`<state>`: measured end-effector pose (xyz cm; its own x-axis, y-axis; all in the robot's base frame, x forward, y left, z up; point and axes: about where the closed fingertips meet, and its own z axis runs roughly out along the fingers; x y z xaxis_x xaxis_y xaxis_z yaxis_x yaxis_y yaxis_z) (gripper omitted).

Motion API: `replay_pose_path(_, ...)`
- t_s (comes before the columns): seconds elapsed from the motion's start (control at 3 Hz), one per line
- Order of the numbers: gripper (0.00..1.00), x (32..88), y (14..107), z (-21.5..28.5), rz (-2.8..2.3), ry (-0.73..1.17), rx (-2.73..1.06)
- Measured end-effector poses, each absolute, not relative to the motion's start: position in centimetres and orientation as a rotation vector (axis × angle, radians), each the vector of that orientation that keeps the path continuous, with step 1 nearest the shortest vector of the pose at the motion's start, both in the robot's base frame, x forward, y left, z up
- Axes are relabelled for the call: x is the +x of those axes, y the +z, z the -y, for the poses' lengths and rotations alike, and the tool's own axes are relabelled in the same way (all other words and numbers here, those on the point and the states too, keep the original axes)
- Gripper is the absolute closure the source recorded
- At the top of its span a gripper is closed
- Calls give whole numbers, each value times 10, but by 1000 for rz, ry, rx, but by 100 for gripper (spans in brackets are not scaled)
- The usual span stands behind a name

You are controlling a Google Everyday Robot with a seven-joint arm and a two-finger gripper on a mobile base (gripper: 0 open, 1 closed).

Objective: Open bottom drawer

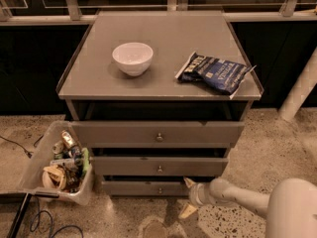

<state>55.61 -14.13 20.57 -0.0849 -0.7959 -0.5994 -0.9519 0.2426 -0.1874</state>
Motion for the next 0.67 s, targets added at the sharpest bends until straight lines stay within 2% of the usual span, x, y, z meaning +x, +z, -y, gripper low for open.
replay_pose_path(0.67,0,594,192,177,-1922,244,-1509)
